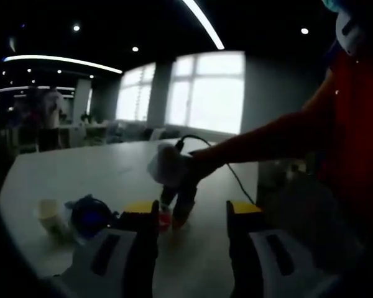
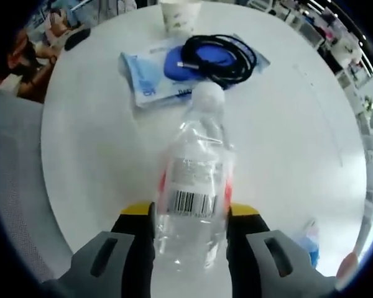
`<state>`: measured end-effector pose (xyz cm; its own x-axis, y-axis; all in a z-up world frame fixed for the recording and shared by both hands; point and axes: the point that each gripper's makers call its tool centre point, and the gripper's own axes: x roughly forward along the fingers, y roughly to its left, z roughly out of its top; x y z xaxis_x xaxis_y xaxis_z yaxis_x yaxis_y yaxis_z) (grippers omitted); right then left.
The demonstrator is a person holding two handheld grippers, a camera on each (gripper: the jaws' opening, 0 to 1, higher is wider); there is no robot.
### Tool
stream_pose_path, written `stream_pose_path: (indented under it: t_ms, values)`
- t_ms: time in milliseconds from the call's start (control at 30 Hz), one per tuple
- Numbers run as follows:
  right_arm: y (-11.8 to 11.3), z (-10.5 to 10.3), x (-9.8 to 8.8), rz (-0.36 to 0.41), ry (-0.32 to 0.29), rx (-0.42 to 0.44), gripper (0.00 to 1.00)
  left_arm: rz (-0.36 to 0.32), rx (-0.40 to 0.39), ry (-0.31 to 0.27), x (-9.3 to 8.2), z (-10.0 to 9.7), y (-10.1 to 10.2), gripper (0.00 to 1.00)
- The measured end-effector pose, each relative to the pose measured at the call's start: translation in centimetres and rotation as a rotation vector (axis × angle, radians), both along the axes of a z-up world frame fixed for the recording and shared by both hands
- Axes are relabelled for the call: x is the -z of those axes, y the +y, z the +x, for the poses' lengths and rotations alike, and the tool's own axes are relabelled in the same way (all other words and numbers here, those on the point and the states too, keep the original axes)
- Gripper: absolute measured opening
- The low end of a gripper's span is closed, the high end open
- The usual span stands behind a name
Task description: Arrange the tabletop items into an orderly group along one side of the table until the central work area is clear of visible clutter.
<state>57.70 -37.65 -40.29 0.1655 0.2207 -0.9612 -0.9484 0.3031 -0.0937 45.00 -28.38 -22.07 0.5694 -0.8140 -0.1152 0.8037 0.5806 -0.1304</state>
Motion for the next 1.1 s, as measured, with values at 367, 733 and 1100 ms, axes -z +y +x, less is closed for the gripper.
stream_pose_path:
  t_ms: [367, 733, 1100]
  values:
    - [0.5, -0.1, -0.2, 0.042, 0.007, 0.009, 0.44, 0.0, 0.0, 0.004, 0.0, -0.1, 0.1, 0.41]
    - [1.7, 0.4, -0.4, 0.07, -0.009, 0.011, 0.51, 0.001, -0.008, 0.006, 0.0, 0.0, 0.3, 0.4]
    - [2.5, 1.1, -0.1, 0.088, -0.006, 0.033, 0.47, 0.001, -0.016, 0.009, 0.1, 0.2, 0.4, 0.4]
